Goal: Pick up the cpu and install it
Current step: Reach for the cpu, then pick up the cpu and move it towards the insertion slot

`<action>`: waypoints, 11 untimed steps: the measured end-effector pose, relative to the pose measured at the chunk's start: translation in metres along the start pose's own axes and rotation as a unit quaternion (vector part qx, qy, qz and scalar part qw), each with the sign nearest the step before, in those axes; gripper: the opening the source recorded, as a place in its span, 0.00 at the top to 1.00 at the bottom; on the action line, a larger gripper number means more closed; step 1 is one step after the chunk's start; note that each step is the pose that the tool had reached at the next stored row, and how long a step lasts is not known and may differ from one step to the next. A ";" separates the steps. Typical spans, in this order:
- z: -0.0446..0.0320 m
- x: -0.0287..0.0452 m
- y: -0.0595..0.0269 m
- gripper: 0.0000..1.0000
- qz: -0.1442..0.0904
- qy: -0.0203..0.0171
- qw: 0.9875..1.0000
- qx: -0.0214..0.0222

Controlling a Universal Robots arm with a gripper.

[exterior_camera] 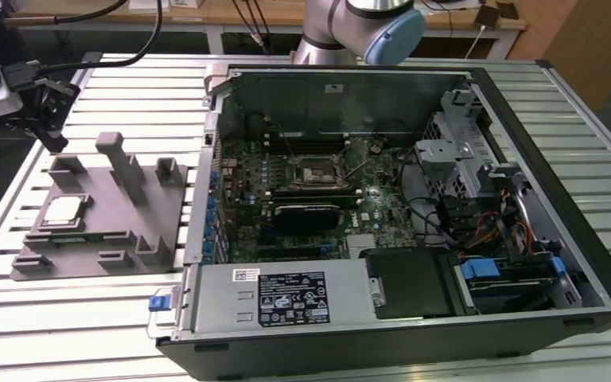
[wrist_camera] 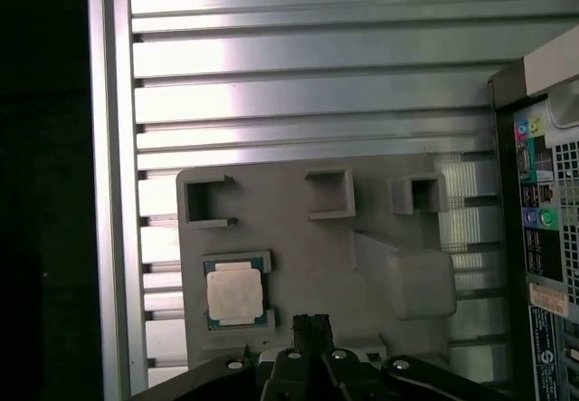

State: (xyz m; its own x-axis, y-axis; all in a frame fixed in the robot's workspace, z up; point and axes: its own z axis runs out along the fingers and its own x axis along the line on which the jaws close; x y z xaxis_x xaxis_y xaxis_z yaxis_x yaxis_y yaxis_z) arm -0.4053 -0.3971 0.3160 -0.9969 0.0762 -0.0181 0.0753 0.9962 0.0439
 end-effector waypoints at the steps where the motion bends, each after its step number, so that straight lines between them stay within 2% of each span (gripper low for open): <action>1: 0.0009 0.0004 -0.0007 0.89 0.000 0.000 1.000 0.000; 7: 0.0065 0.0025 -0.0029 0.89 0.000 0.000 1.000 0.000; 11: 0.0073 0.0027 -0.0029 0.89 0.000 0.000 1.000 0.000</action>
State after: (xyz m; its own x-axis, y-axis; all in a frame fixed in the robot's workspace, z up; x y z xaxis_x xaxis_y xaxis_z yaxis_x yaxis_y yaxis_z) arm -0.4080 -0.3995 0.3085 -0.9969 0.0762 -0.0174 0.0754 0.9962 0.0438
